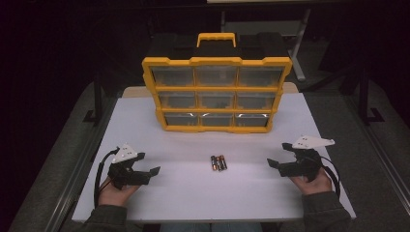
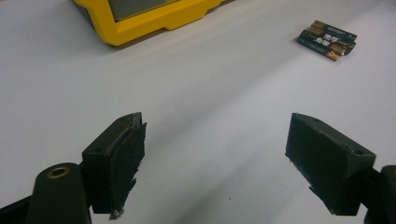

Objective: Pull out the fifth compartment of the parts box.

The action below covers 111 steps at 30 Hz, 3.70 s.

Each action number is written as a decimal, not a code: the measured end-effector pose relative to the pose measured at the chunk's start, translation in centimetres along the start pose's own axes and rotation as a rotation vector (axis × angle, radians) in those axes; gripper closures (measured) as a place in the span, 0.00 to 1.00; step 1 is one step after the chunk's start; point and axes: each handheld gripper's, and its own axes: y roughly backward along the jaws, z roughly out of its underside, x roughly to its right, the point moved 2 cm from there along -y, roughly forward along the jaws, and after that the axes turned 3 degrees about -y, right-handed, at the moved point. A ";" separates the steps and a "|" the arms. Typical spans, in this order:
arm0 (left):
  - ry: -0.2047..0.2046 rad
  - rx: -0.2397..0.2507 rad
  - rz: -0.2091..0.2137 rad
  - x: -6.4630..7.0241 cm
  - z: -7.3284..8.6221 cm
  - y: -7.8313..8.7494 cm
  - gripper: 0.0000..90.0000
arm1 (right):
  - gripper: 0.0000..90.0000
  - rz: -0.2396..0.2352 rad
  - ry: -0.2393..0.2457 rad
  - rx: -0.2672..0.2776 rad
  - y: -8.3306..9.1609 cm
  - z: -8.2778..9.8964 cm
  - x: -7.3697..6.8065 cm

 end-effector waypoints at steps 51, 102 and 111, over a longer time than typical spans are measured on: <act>0.114 0.058 0.185 1.0 -4.8 -1.2 0.29 | 0.17 0.015 0.019 -0.014 0.1 -0.2 -0.2; 0.580 0.304 0.249 2.5 -19.8 -10.4 0.54 | 0.20 0.008 0.037 0.002 0.3 -0.5 -0.7; 0.653 0.328 0.228 2.5 -20.2 -11.7 0.62 | 0.20 0.008 0.039 0.016 0.7 -0.5 -0.5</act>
